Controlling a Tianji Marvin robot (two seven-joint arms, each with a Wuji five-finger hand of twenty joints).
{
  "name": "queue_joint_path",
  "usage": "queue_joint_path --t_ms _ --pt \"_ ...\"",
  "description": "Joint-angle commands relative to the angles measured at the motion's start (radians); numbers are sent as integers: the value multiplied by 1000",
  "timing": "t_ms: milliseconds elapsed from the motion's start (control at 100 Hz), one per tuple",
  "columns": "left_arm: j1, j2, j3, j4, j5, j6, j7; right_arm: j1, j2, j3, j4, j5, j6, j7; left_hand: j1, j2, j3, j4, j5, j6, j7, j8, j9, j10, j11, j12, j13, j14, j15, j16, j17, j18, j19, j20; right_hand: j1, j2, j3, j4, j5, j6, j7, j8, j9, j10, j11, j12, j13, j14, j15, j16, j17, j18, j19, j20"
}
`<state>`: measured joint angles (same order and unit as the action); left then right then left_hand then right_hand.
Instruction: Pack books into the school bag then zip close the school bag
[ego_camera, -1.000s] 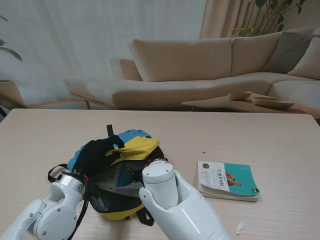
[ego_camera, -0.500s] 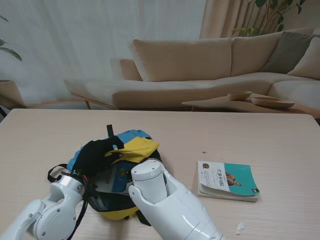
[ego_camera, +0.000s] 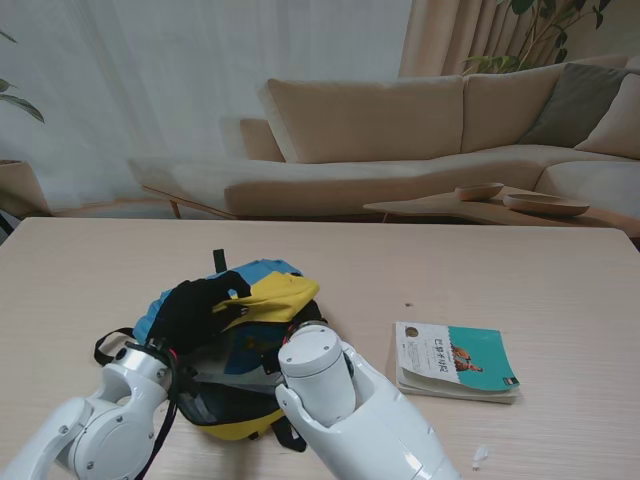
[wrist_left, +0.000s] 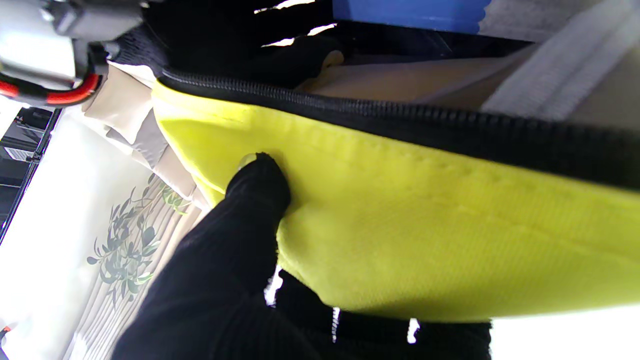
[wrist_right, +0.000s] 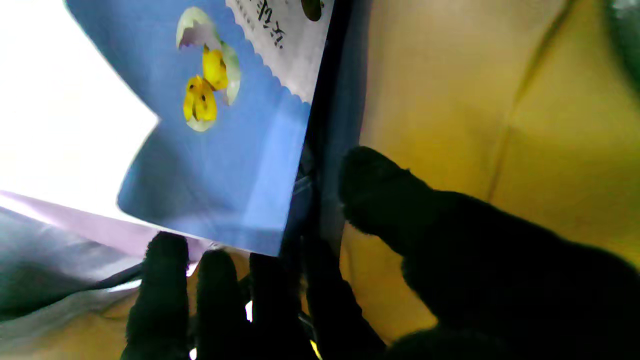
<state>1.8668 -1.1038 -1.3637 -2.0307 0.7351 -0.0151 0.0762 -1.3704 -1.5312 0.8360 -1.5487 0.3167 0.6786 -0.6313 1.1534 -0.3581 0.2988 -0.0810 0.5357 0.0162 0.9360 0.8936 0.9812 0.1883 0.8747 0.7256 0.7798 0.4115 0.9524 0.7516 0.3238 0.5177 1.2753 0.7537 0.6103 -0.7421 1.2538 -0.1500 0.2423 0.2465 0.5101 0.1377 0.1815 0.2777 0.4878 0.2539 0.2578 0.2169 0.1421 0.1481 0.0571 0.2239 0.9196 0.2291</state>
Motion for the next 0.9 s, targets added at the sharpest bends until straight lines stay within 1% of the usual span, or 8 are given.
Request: queue_joint_path --t_ms 0,120,180,210,310,420,580,890 --pt "3 -4 1 -8 -2 7 -18 -18 6 3 -28 -7 2 19 82 89 3 -7 -12 -36 108 60 20 -40 51 7 6 23 7 15 -10 32 38 17 -46 0 -27 28 -66 -4 -17 -36 -16 -27 -83 -44 -30 -36 -69 -45 -47 -53 -13 -11" --pt "-2 -4 0 -5 -4 11 -20 -38 24 7 -58 -33 3 45 83 89 3 -6 -12 -37 109 61 18 -40 51 8 5 22 7 15 -12 32 37 17 -53 15 -26 30 -86 -10 -14 -58 -13 -39 -145 -61 -4 -46 -161 -103 -81 -76 -2 -11" --pt "-5 -4 1 -3 -5 12 -18 -50 34 5 -72 -56 -9 55 82 89 2 -7 -11 -36 110 60 23 -40 54 8 6 23 7 15 -11 31 38 17 -39 31 -37 30 -76 -18 2 -56 -9 -50 -114 -44 11 -54 -160 -115 -82 -84 9 -7" --pt "-7 -4 1 -2 -6 12 -19 -56 42 3 -79 -74 -15 64 83 89 2 -6 -12 -36 109 60 19 -40 53 8 6 22 7 15 -11 31 38 17 -37 37 -38 32 -58 -27 17 -51 -10 -54 -70 -23 27 -54 -156 -114 -76 -84 20 -1" --pt "-11 -3 1 1 -8 14 -24 -82 77 3 -117 -118 -34 120 83 89 2 -6 -12 -36 110 60 18 -39 52 8 5 23 7 15 -10 31 38 17 -30 59 -47 35 -15 -40 41 -36 -11 -61 52 27 67 -54 -112 -77 -49 -76 40 11" --pt "-17 -4 2 7 -14 15 -26 -118 116 10 -166 -151 -51 182 84 89 2 -6 -12 -35 110 60 19 -38 52 8 4 24 7 15 -12 31 38 17 -28 77 -58 39 28 -51 50 -22 -7 -65 130 50 53 -57 -14 -15 -32 -67 47 18" --pt "-23 -4 4 15 -19 15 -27 -175 178 33 -233 -201 -87 279 83 89 1 -6 -12 -34 110 59 19 -38 52 8 5 22 8 16 -12 32 37 16 -31 94 -68 42 78 -58 53 -7 46 -62 139 50 32 -56 118 59 -6 -55 58 28" --pt "-27 -2 -4 27 -29 10 -40 -312 307 130 -366 -344 -225 488 84 89 1 -6 -12 -35 111 59 18 -40 53 8 3 22 7 16 -13 32 37 16 -52 108 -72 49 218 -73 88 26 193 -53 145 60 120 -21 219 110 63 -24 108 57"
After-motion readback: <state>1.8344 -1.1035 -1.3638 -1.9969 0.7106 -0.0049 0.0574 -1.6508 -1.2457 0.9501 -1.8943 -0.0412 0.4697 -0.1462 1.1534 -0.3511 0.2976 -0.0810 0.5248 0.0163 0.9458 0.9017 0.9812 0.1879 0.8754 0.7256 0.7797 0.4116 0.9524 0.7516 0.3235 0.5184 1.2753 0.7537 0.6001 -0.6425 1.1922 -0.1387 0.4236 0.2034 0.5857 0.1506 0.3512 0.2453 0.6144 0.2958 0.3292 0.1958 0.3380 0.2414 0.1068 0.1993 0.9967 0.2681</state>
